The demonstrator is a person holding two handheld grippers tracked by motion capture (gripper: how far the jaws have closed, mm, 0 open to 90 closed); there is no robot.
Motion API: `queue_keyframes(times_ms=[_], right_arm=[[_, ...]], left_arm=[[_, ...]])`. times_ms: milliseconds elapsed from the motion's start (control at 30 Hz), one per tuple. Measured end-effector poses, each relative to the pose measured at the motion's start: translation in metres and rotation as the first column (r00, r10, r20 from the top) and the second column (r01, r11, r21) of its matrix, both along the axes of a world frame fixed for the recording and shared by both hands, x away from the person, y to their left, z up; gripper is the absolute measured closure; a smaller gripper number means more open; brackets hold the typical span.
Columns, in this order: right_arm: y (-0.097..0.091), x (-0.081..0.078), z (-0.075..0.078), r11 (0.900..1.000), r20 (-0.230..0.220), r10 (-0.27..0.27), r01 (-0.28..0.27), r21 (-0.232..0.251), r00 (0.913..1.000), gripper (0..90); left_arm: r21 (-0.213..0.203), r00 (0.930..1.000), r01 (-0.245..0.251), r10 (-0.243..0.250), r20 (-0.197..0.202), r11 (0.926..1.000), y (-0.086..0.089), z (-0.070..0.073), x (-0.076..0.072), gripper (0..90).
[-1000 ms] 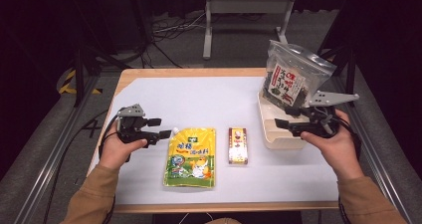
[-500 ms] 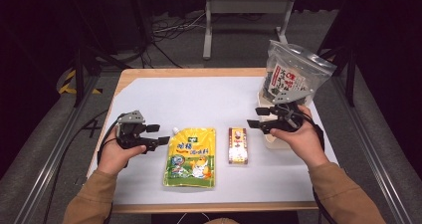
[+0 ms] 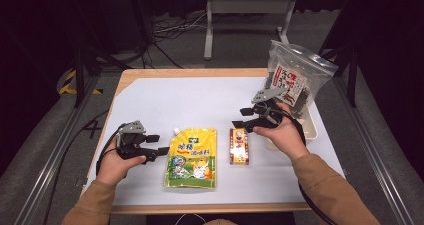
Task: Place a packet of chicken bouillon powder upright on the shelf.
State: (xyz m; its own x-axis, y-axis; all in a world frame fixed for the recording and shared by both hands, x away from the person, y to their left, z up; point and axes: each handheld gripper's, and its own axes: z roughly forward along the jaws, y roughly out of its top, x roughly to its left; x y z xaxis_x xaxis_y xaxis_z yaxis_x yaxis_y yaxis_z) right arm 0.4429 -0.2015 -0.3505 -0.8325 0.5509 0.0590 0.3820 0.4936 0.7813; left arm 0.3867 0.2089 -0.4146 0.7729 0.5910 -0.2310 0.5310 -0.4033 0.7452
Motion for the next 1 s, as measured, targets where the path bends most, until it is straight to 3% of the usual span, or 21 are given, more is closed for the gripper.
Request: queue_keyframes(times_ms=[167, 533, 667, 1000], right_arm=[[0.015, 0.006, -0.011, 1.0000, -0.045, 0.005, -0.005, -0.001, 0.9990, 40.0], [0.041, 0.017, -0.032, 0.9991, -0.113, 0.018, -0.022, -0.035, 0.9935, 39.3], [0.050, 0.022, -0.039, 0.9981, -0.141, 0.020, -0.028, -0.055, 0.9898, 39.6], [0.062, 0.031, -0.049, 0.9960, -0.193, 0.019, -0.036, -0.082, 0.9810, 38.8]], left_arm=[[-0.034, 0.9997, 0.012, -0.013, -0.022, 0.9993, 0.002, -0.004, -0.004, 33.2], [-0.045, 0.9981, 0.007, -0.009, -0.061, 0.9990, 0.003, -0.011, -0.004, 34.2], [-0.052, 0.9941, -0.004, -0.002, -0.108, 0.9987, 0.004, -0.014, -0.003, 35.7], [-0.059, 0.9909, -0.025, 0.017, -0.133, 0.9979, 0.005, -0.017, 0.001, 34.7]])
